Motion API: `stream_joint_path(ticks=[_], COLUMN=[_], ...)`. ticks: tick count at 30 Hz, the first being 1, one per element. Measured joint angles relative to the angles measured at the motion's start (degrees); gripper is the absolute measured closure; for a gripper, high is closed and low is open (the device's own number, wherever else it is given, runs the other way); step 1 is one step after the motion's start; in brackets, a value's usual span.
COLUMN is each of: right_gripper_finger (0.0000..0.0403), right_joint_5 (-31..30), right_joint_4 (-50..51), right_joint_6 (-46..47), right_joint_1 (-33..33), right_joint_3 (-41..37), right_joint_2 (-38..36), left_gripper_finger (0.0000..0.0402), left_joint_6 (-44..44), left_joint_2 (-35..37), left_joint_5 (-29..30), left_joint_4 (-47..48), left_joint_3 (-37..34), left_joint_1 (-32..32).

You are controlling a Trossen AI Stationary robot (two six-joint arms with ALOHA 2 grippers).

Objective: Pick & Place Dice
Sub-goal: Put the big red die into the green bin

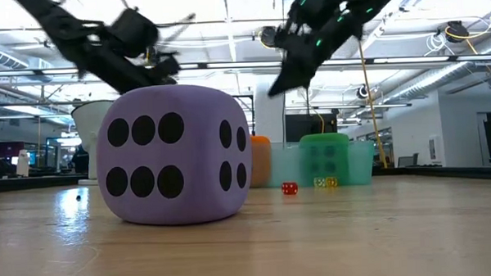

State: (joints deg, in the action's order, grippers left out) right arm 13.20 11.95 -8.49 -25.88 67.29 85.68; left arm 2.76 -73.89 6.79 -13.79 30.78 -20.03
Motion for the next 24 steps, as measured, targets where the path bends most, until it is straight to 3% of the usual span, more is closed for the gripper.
stream_joint_path(ticks=[4,10,16,24], right_gripper_finger=[0.0403,0.0403,0.0403,0.0403], right_joint_5=[3.51,3.3,3.14,-2.72], right_joint_4=[-10.88,-27.79,-39.6,-35.7], right_joint_6=[3.34,9.92,13.21,14.16], right_joint_1=[1.33,4.41,7.3,12.99], right_joint_3=[-9.79,-26.03,-35.28,-36.92], right_joint_2=[-10.12,-21.71,-23.6,-22.97], left_gripper_finger=[0.0398,0.0399,0.0394,0.039], left_joint_6=[0.12,-1.98,-2.02,-2.89], left_joint_2=[11.51,24.81,26.82,26.23], left_joint_5=[-1.91,-4.35,-6.96,-7.58], left_joint_4=[-1.53,-1.35,1.44,2.15], left_joint_3=[-5.97,-10.82,-11.01,-11.07], left_joint_1=[-1.15,-1.35,-1.19,-1.06])
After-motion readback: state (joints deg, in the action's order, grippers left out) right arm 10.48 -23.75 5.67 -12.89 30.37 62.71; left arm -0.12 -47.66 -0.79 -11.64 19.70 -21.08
